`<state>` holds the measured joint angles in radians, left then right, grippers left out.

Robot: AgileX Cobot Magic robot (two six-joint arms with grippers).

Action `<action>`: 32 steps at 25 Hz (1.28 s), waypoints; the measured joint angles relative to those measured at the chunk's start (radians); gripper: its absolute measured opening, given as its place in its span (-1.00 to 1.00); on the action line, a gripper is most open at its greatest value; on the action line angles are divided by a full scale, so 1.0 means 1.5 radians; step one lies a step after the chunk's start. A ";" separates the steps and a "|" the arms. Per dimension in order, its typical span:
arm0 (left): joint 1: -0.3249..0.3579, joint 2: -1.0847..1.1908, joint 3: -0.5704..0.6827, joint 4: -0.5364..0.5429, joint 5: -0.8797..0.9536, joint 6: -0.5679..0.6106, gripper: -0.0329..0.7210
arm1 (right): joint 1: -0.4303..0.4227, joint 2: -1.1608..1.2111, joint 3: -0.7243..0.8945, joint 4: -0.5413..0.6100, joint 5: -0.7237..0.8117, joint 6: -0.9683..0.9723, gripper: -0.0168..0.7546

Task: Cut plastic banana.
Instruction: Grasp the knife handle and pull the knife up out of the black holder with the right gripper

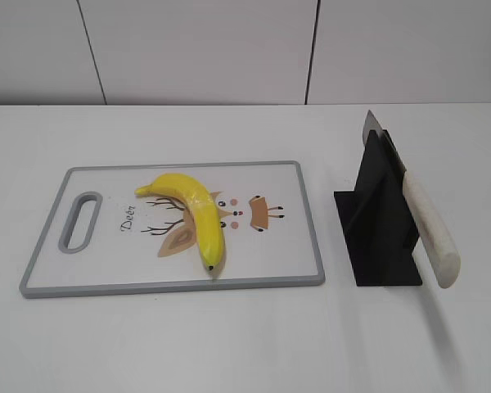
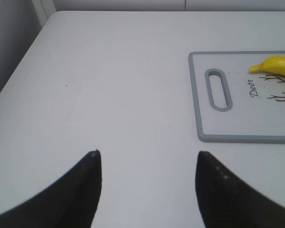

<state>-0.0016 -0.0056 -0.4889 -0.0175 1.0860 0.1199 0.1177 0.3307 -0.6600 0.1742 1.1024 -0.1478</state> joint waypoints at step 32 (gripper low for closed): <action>0.000 0.000 0.000 0.000 0.000 -0.001 0.60 | 0.178 0.745 -0.250 -0.016 -0.034 0.199 0.33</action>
<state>-0.0016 -0.0056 -0.4889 -0.0175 1.0860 0.1188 0.3839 1.4485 -1.0353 0.1496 1.0518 0.1509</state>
